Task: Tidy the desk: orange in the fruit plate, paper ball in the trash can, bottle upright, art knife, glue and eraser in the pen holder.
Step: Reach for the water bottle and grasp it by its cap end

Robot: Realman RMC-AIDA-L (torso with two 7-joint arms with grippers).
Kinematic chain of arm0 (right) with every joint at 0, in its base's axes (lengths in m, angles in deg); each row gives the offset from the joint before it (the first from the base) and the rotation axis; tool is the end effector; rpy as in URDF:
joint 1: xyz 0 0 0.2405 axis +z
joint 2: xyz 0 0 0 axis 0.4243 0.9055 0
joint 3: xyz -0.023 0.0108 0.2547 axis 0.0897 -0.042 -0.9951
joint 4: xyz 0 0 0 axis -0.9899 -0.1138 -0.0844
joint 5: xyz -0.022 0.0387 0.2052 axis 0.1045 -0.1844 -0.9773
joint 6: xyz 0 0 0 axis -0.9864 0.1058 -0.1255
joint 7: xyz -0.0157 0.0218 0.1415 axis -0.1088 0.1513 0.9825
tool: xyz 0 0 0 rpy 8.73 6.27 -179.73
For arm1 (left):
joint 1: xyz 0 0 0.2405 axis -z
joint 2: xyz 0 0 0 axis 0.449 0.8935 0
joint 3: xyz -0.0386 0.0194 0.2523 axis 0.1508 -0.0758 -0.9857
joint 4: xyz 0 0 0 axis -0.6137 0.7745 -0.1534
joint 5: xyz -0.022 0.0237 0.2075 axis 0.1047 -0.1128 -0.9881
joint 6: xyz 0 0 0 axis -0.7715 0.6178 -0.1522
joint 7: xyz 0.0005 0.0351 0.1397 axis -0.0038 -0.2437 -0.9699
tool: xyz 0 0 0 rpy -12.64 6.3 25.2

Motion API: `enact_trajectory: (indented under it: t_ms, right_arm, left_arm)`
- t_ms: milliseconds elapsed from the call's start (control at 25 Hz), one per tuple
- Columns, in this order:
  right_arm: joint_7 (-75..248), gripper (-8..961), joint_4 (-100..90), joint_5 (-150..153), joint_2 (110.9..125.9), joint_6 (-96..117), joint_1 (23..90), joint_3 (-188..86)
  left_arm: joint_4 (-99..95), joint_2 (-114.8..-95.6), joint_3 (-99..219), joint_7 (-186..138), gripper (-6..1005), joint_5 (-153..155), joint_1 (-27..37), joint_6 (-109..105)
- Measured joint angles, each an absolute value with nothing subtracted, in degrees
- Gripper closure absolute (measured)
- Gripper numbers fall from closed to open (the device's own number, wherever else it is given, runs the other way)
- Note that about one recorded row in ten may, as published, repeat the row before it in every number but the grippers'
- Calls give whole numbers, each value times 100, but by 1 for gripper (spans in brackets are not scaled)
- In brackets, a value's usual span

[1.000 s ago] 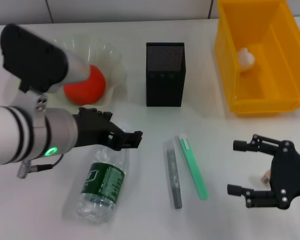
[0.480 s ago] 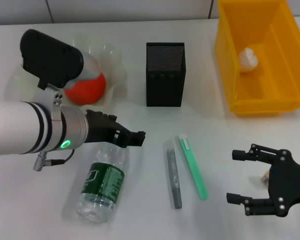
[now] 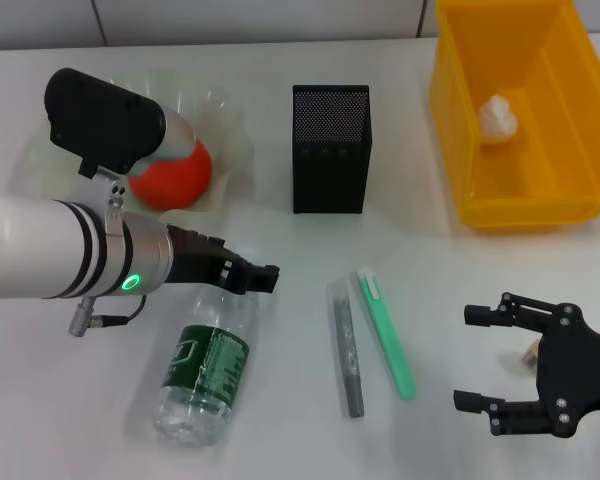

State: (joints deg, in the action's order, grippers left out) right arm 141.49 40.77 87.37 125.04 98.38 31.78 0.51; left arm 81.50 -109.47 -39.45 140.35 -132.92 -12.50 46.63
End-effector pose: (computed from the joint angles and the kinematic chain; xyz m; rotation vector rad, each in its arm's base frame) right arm 0.3006 0.2202 -0.0035 -2.7876 0.2142 0.7047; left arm -0.1953 0.3103 -0.0647 -2.4048 -1.0340 0.0992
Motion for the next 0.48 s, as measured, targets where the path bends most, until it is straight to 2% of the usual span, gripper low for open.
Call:
enact_trajectory:
  t_ms: [360, 480]
  right_arm:
    - [14187, 106, 4077, 8737, 12503, 9794, 3178, 51]
    - [14195, 107, 4077, 8740, 12504, 9787, 3178, 51]
  left_arm:
    - [7818, -10940, -3907, 13980, 205, -13237, -934, 4807]
    - [7830, -10940, -3922, 13942, 249, -13287, -928, 4823]
